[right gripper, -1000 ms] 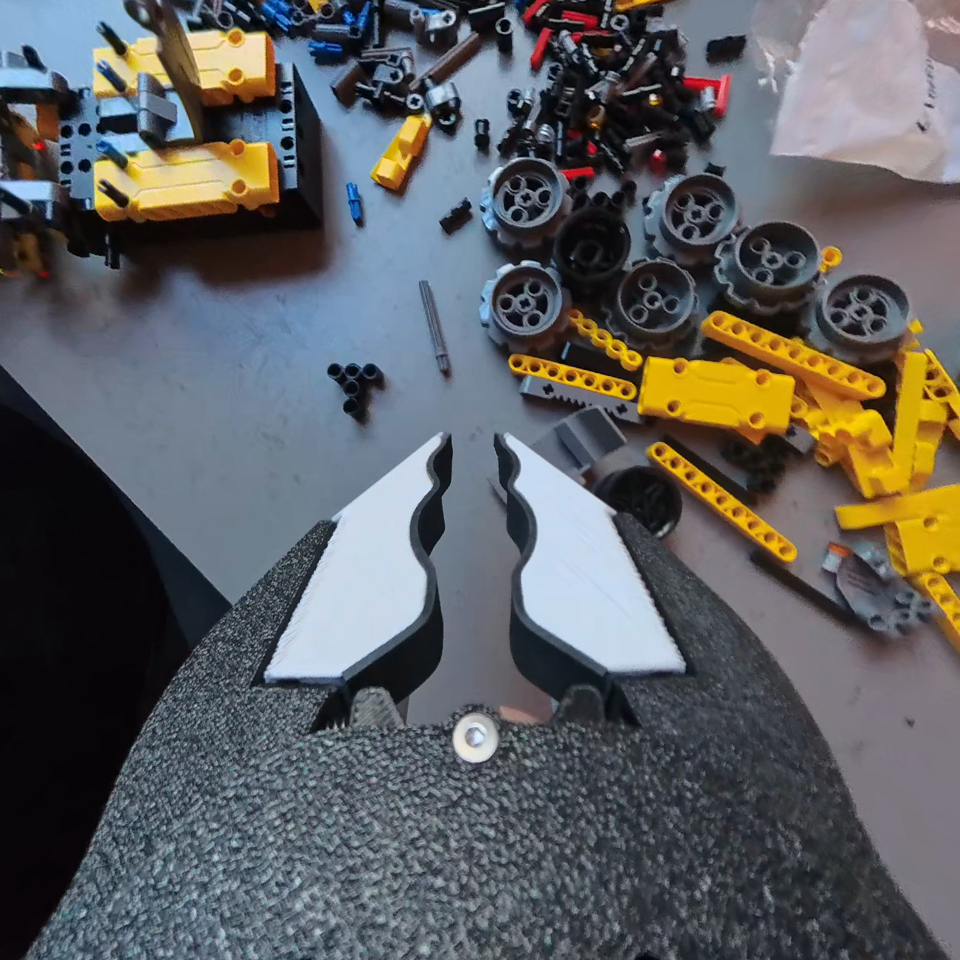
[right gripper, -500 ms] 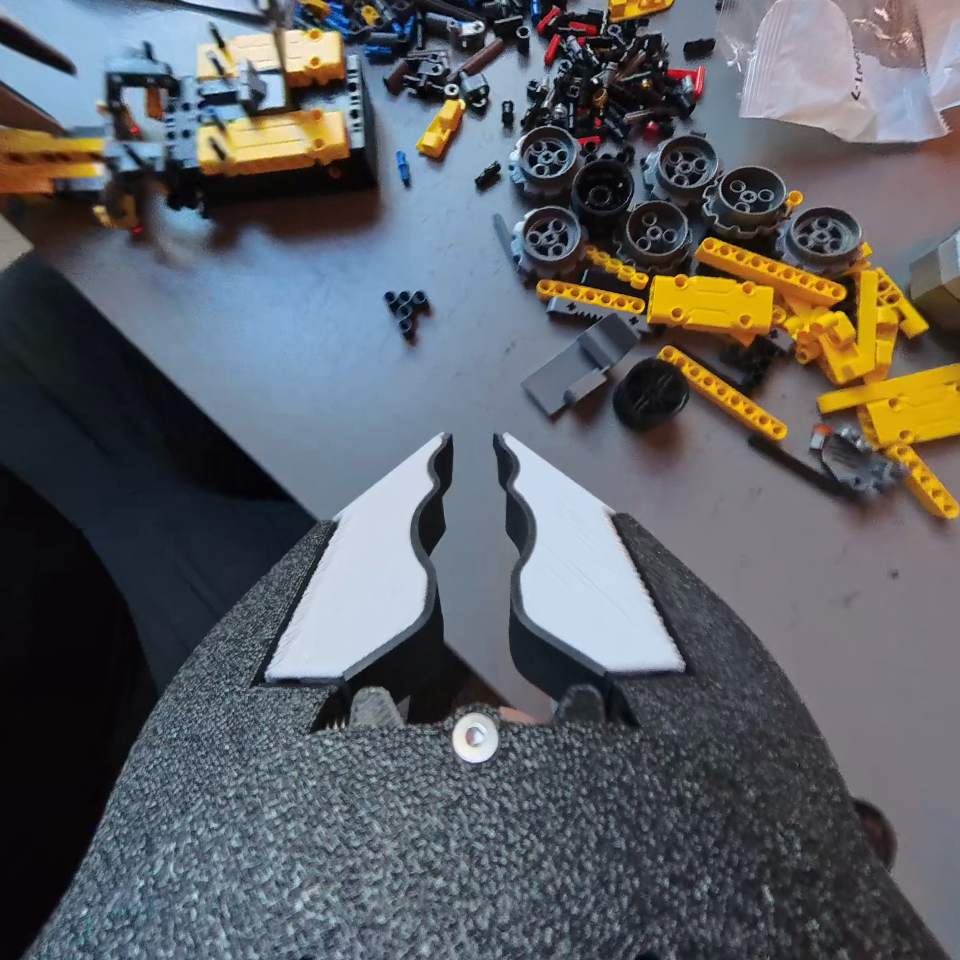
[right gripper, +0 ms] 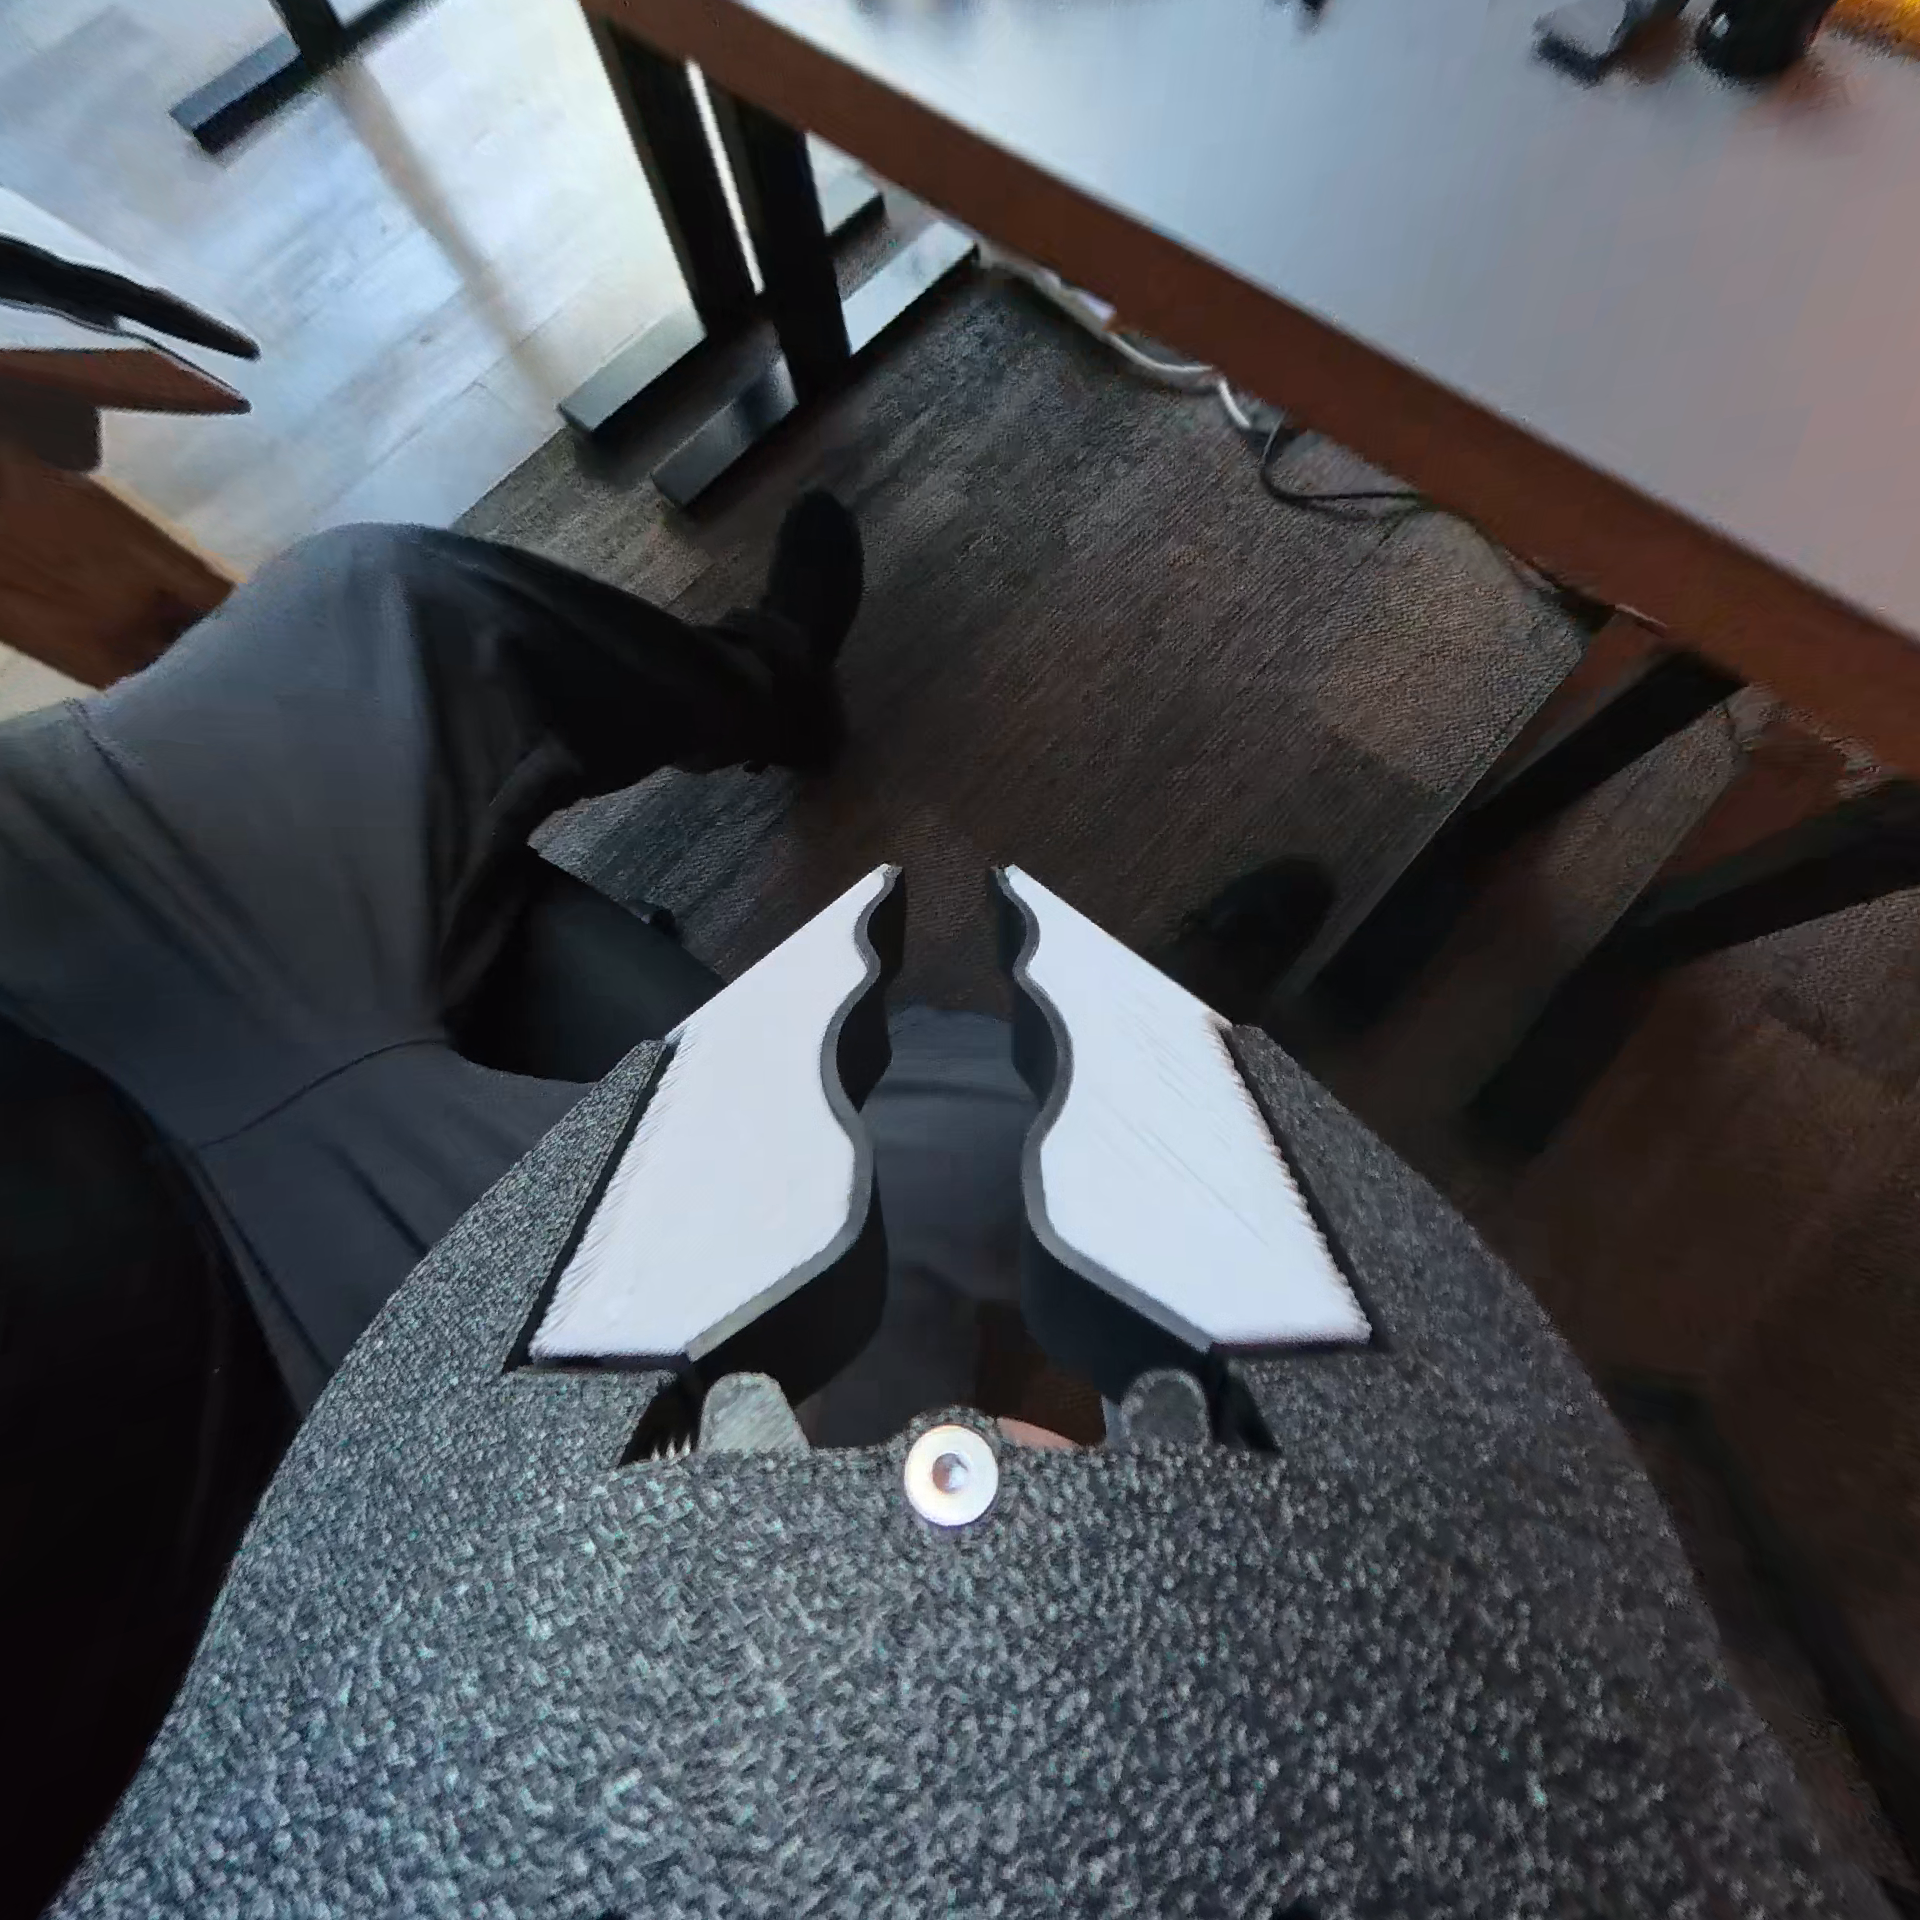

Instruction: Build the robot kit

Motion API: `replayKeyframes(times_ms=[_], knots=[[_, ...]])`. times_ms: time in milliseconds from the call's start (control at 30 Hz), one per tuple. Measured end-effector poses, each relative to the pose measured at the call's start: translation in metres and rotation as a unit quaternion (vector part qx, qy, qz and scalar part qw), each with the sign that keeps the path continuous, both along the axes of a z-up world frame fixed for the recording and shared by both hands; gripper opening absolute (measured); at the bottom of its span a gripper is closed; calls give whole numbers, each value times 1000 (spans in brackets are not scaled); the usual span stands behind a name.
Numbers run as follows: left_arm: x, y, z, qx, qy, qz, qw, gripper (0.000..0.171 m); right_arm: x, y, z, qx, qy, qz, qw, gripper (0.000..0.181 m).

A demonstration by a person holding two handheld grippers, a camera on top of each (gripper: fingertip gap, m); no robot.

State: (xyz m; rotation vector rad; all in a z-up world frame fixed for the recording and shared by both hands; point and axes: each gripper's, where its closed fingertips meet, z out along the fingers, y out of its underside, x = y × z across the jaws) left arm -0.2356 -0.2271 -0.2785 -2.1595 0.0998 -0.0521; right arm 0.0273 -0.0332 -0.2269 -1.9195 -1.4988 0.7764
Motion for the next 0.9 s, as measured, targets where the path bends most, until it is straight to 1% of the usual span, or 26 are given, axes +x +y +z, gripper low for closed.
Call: replayKeyframes(times_ms=[67, 133, 267, 333, 433, 533, 600, 700, 800, 900], knots=[[17, -21, -6, -5, 11, 5, 1000, 15, 22, -21, -6, -2, 5, -5, 1000, 17], [33, -44, -18, -24, 10, 9, 1000, 15, 42, -38, -12, -2, 6, -11, 1000, 17], [55, -92, -37, -57, 7, 26, 998, 15, 73, -54, -30, 10, 16, -46, 999, 21], [62, -112, -38, -61, -1, 38, 997, 15, 80, -59, -38, 9, 35, -62, 997, 23], [69, -133, -34, -52, -10, 57, 997, 16, 90, -57, -53, 26, 48, -97, 994, 24], [74, -154, -36, -60, -12, 69, 996, 17, 102, -57, -65, 32, 31, -111, 993, 27], [70, -158, -30, -54, -6, 86, 995, 17, 113, -53, -71, 50, 23, -127, 990, 28], [62, -156, -23, -38, -9, 109, 993, 20, 129, -51, -79, 43, 16, -150, 988, 28], [56, -149, -26, -42, -15, 120, 992, 21, 145, -47, -82, 36, 16, -176, 984, 31], [58, -132, -32, -44, -18, 110, 993, 23, 164, -39, -81, 39, 19, -212, 976, 33]])
